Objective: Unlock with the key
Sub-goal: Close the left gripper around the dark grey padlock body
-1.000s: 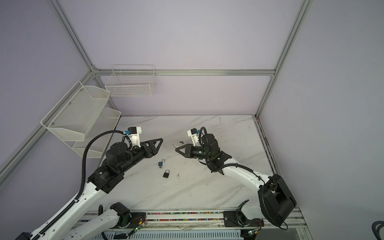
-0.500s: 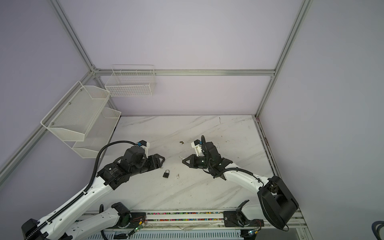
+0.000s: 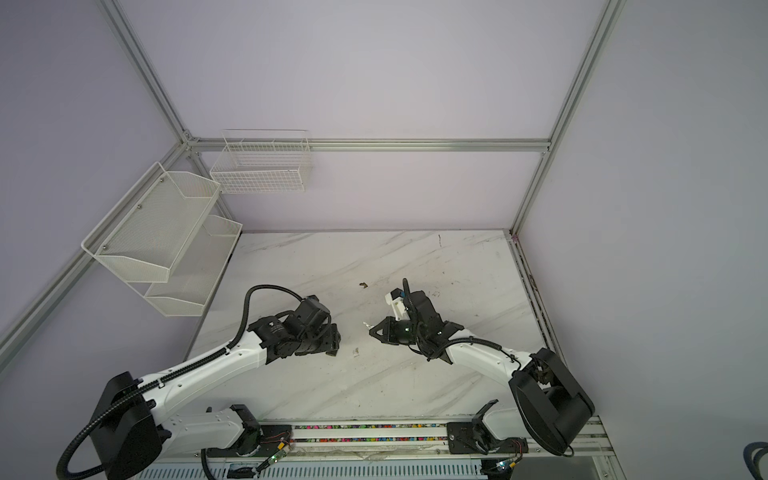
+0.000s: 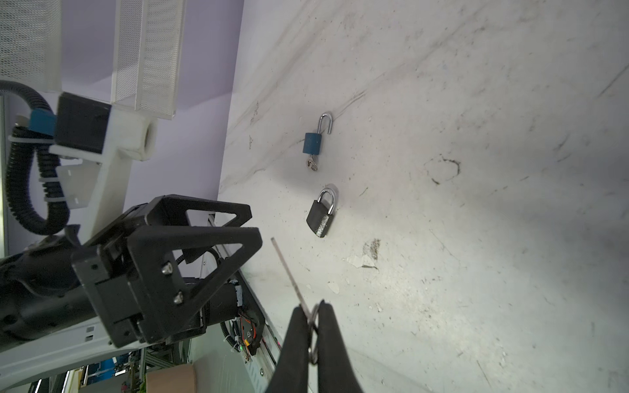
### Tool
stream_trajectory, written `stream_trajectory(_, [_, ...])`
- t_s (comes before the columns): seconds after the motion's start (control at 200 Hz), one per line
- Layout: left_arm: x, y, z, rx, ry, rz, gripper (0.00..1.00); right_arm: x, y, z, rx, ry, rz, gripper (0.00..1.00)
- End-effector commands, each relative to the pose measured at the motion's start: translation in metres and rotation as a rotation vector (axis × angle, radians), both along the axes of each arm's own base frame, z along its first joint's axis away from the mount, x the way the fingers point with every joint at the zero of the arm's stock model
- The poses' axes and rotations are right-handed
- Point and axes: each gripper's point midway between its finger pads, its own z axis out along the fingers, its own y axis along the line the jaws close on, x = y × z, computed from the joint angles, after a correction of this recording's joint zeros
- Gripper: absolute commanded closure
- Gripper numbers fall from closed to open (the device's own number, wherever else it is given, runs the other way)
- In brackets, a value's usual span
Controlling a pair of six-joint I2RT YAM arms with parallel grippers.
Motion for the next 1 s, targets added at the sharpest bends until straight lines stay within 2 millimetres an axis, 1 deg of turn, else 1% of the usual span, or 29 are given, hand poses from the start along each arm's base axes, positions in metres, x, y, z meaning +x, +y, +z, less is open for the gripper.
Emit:
stream_trajectory(0.0, [0.013, -0.004, -0.002, 0.067, -0.028, -0.03, 0.28, 0.006, -0.005, -0.006, -0.019, -0.014, -0.02, 1.0])
stream_trajectory(0.01, [0.013, -0.004, -0.004, 0.074, -0.025, -0.034, 0.28, 0.006, -0.005, -0.005, -0.018, -0.013, -0.021, 1.0])
stream_trajectory(0.02, [0.014, -0.004, -0.004, 0.079, -0.025, -0.037, 0.28, 0.007, -0.005, -0.011, -0.028, -0.001, -0.021, 1.0])
stream_trajectory(0.03, [0.015, -0.005, -0.005, 0.084, -0.023, -0.042, 0.28, 0.007, -0.005, -0.012, -0.031, 0.003, -0.022, 1.0])
stream_trajectory(0.06, [0.017, -0.006, -0.009, 0.1, -0.018, -0.047, 0.28, 0.007, -0.005, -0.013, -0.031, 0.005, -0.019, 1.0])
stream_trajectory(0.095, [0.019, -0.006, -0.011, 0.108, -0.013, -0.048, 0.28, 0.008, -0.005, -0.013, -0.032, 0.005, -0.02, 1.0])
stream_trajectory(0.105, [0.019, -0.006, -0.019, 0.125, 0.007, -0.049, 0.28, 0.008, -0.005, -0.013, -0.031, 0.005, -0.02, 1.0])
stream_trajectory(0.115, [0.019, -0.006, -0.022, 0.132, 0.015, -0.05, 0.28, 0.008, -0.005, -0.013, -0.03, 0.004, -0.018, 1.0])
stream_trajectory(0.22, [0.018, -0.015, -0.039, 0.126, 0.076, -0.047, 0.28, 0.01, -0.007, -0.012, -0.028, 0.004, -0.023, 1.0])
stream_trajectory(0.36, [0.018, -0.019, -0.053, 0.125, 0.115, -0.03, 0.29, 0.014, -0.009, -0.011, -0.026, 0.0, -0.03, 1.0])
stream_trajectory(0.56, [0.019, -0.026, -0.061, 0.101, 0.126, -0.015, 0.3, 0.016, -0.01, -0.012, -0.026, 0.003, -0.027, 1.0])
stream_trajectory(0.7, [0.024, -0.03, -0.063, 0.112, 0.121, -0.013, 0.32, 0.018, -0.011, -0.012, -0.026, -0.001, -0.029, 1.0])
stream_trajectory(0.805, [0.028, -0.039, -0.061, 0.102, 0.115, -0.026, 0.33, 0.02, -0.011, -0.014, -0.026, 0.004, -0.024, 1.0])
stream_trajectory(0.93, [0.026, -0.05, -0.06, 0.085, 0.119, -0.044, 0.34, 0.021, -0.012, -0.014, -0.026, 0.006, -0.029, 1.0])
stream_trajectory(0.995, [0.025, -0.055, -0.059, 0.075, 0.117, -0.046, 0.36, 0.022, -0.013, -0.014, -0.025, 0.006, -0.033, 1.0])
